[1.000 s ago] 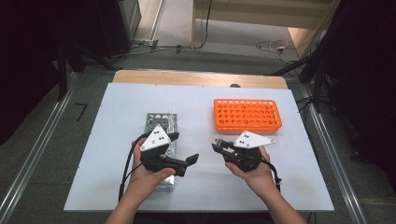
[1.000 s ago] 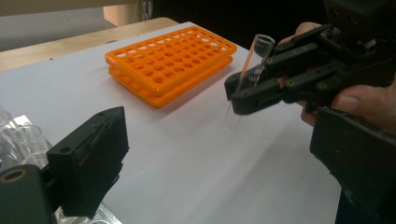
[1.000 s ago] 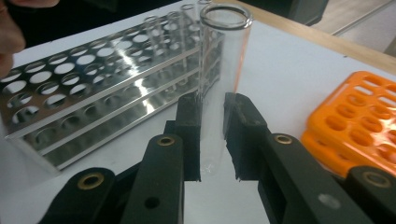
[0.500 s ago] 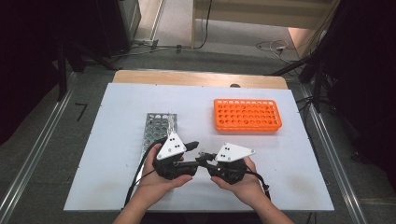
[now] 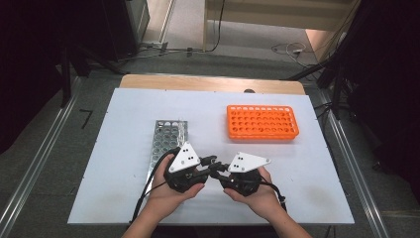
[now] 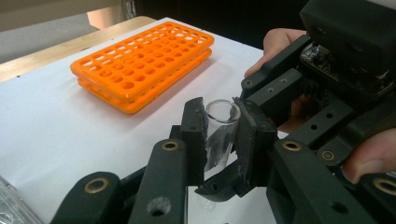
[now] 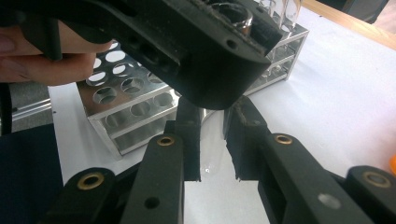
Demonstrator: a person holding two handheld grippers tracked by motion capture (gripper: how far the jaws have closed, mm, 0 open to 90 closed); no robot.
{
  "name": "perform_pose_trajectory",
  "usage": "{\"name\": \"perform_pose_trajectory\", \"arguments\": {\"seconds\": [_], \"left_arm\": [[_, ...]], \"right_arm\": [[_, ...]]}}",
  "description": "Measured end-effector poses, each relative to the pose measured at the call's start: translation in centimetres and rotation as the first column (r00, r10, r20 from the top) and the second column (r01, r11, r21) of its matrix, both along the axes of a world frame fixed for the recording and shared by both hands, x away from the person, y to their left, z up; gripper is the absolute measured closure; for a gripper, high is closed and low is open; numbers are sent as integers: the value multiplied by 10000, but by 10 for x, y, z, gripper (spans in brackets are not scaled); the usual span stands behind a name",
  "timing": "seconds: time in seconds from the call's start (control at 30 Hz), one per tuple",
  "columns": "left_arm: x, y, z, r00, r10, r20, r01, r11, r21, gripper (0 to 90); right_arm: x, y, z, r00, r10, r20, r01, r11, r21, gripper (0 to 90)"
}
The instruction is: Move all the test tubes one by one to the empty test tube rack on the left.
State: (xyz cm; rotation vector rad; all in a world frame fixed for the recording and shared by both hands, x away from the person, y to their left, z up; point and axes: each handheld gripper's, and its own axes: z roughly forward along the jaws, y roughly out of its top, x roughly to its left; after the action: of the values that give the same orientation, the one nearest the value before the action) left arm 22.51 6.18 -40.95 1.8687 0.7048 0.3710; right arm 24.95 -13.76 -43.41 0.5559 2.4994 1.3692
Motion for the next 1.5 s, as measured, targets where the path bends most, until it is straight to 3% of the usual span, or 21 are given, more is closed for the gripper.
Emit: {"name": "perform_pose_trajectory", "arguments": {"seconds": [0.27, 0.4, 0.5, 0.6, 0.73, 1.03, 1.27, 1.5], "left_arm": [[0, 2, 1, 9999, 95, 69, -95, 10000, -26, 743], [1, 8, 4, 9996, 248, 118, -247, 9996, -102, 743], [2, 14, 7, 9989, 425, 211, -420, 9989, -213, 744], [3, 22, 11, 9976, 621, 303, -614, 9978, -258, 744], [6, 36, 16, 9941, 1025, 357, -1010, 9940, -423, 743], [11, 60, 26, 9821, 1789, 595, -1751, 9825, -635, 744], [17, 73, 25, 9721, 2255, 645, -2210, 9728, -692, 744], [24, 76, 20, 9637, 2574, 714, -2546, 9659, -465, 744]], "right_arm": [[1, -1, 0, 10000, 42, -57, -41, 9999, 115, 714], [3, -6, 0, 9996, 234, -135, -230, 9994, 276, 577], [7, -13, 1, 9999, 68, -154, -62, 9994, 351, 430], [11, -25, 3, 9996, -266, -131, 273, 9980, 569, 299], [19, -48, 3, 9967, -756, -294, 780, 9926, 926, 232], [32, -104, -3, 9806, -1854, -637, 1905, 9779, 864, 2], [30, -138, 0, 9715, -2251, -736, 2324, 9662, 1116, 0], [28, -157, -4, 9659, -2493, -701, 2558, 9605, 1097, 0]]}}
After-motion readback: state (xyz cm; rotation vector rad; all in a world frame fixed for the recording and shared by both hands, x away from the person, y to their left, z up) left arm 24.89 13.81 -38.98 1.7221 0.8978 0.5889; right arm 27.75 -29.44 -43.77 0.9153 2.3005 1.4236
